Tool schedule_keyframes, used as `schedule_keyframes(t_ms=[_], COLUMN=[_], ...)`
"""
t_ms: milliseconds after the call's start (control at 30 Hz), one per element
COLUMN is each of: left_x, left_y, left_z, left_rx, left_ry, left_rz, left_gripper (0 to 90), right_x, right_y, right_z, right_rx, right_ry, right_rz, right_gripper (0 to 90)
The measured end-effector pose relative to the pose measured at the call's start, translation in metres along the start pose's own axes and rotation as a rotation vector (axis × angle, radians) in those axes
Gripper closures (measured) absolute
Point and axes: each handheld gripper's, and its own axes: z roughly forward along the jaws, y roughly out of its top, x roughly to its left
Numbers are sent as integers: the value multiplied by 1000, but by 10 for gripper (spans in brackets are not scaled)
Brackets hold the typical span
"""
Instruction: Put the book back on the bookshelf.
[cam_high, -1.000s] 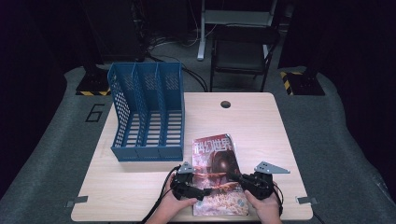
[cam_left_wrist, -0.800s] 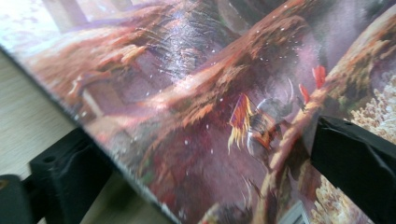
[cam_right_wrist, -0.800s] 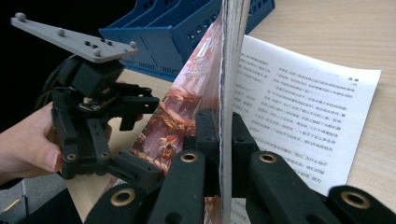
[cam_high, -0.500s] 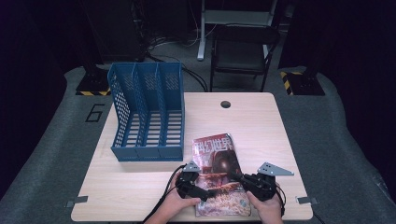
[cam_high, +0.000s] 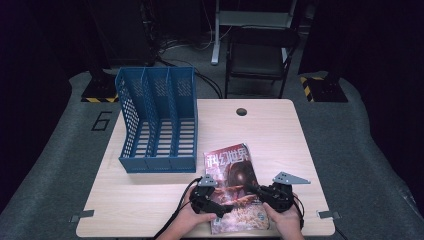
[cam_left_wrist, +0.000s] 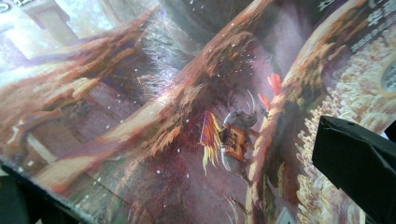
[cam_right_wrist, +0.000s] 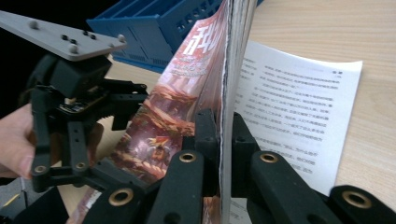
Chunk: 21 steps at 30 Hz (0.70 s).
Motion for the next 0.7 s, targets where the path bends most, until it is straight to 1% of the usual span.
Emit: schedule_keyframes(t_ms=[33, 67, 100, 133, 200, 233, 267, 300, 333, 367, 433, 467, 500, 567, 600, 633, 700], left_x=[0, 0, 1, 0, 1, 1, 1, 1, 2, 2, 3, 3, 3, 5, 5, 6, 7], left_y=[0, 0, 0, 1, 1, 1, 1, 1, 1, 1, 1, 1, 1, 1, 1, 0, 0], left_z=[0, 0, 0, 0, -1, -1, -1, -2, -2, -2, -4, -3, -4, -5, -5, -6, -6], left_rx=[0, -2, -5, -10, -3, -9, -14, -15, -18, -23, -22, -31, -42, -45, -45, -55, -71], left_ry=[2, 6, 13, 16, 12, 23, 34, 38, 48, 60, 51, 61, 85, 91, 91, 104, 108], left_rz=[-1, -3, -1, -10, -13, -13, -14, -16, -18, -22, -47, -56, -65, -88, -88, -98, -151], left_gripper=[7, 20, 28, 33, 41, 71, 71, 90, 112, 160, 165, 173, 216, 286, 326, 326, 405], right_x=[0, -2, -4, -5, -6, -9, -9, -10, -10, -11, -12, -13, -14, -16, -16, -16, -19], right_y=[0, -1, -1, -1, -2, -4, -4, -4, -5, -5, -6, -6, -7, -9, -9, -9, -10], right_z=[0, 2, 3, 5, 7, 10, 10, 10, 11, 12, 13, 14, 16, 17, 17, 18, 20], right_rx=[0, 13, 21, 27, 34, 48, 48, 52, 57, 69, 72, 80, 96, 112, 112, 127, 139], right_ry=[0, -7, -15, -19, -25, -34, -34, -38, -35, -37, -38, -44, -43, -43, -43, -46, -53], right_rz=[0, 9, 5, 13, 15, 15, 15, 16, 27, 36, 34, 35, 46, 43, 43, 54, 58], right_gripper=[861, 857, 856, 855, 855, 854, 854, 852, 851, 844, 839, 834, 823, 813, 813, 808, 795])
